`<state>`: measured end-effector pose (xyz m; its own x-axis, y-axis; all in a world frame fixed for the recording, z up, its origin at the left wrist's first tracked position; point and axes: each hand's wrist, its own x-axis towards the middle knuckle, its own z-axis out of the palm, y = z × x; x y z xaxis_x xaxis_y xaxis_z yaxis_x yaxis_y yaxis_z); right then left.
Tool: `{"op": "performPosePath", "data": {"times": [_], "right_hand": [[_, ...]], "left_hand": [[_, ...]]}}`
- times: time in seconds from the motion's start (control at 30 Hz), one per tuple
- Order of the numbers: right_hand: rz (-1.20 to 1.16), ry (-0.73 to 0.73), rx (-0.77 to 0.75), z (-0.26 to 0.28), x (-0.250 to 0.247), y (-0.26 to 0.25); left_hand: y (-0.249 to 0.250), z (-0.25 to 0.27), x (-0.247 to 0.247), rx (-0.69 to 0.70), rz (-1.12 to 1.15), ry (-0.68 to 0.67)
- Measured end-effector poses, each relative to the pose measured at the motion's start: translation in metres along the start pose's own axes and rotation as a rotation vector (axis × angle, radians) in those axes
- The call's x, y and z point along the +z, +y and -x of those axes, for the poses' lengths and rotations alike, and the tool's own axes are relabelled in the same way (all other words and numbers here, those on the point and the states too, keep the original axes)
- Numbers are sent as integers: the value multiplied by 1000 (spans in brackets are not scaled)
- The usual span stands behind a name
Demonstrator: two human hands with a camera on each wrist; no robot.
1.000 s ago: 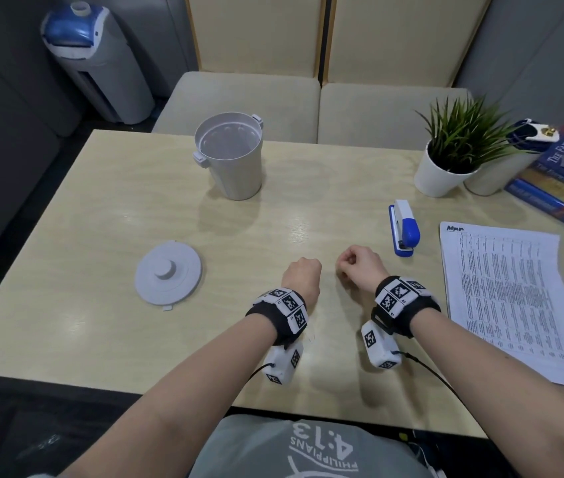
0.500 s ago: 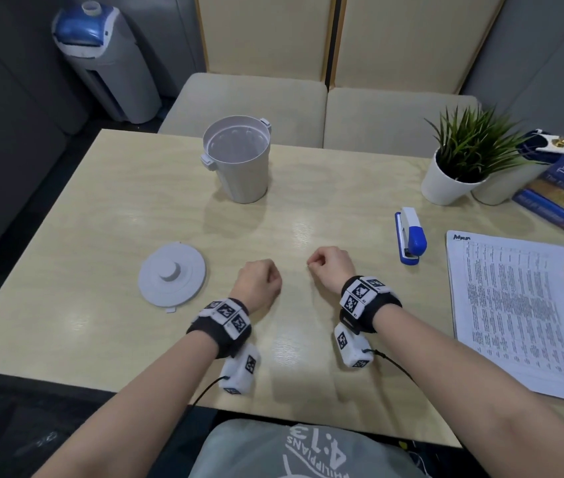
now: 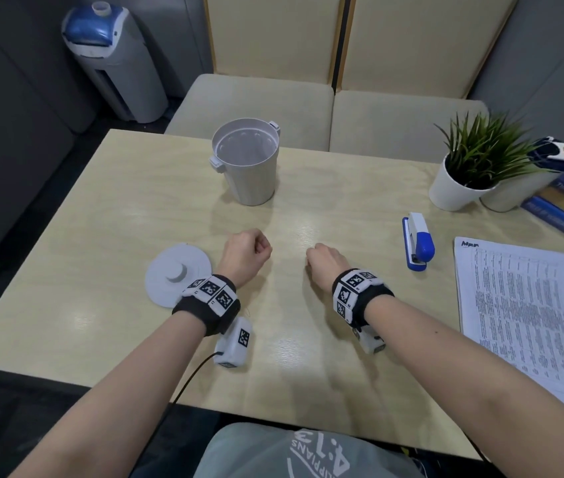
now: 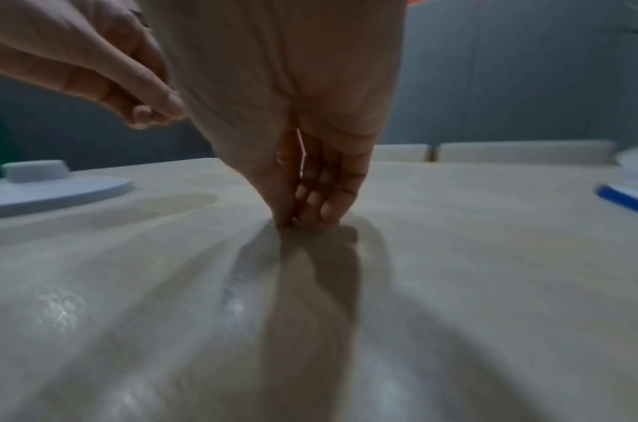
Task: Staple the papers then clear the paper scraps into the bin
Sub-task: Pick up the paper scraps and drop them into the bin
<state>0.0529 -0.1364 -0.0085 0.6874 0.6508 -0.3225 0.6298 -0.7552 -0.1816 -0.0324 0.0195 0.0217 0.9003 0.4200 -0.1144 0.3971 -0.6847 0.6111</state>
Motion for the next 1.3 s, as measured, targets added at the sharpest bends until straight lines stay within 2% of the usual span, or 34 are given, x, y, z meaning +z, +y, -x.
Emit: {"op": "performPosePath", "data": {"times": [0.27,0.33,0.5,0.63,0.7,0.87,1.0,1.13,1.3], "right_hand": [[129,-126,-29,-5,-8,-9],[135,-158,-21,-3,-8,-9],[78,-203,80,-1,-1,-12],[-23,-222,113,1,6,-9],[-123,-245,165,0,6,-1],[-497,-145,249,2,-2,25],[-971,-172,321,8,3,36],[-1301,-119,394,11,-2,39],[-1433,-90,390,9,-16,43]], "left_hand": [[-3,4,-7,-17,0,8],[5,-4,-19,0,31,68],[38,-58,-68,62,68,323],[51,-109,-99,5,-6,367],[50,-128,-104,-37,-73,332],[48,-153,-103,-117,-253,218],[49,-158,-98,-113,-360,150],[47,-159,-98,-88,-378,212],[49,-138,-106,37,-399,366]]}}
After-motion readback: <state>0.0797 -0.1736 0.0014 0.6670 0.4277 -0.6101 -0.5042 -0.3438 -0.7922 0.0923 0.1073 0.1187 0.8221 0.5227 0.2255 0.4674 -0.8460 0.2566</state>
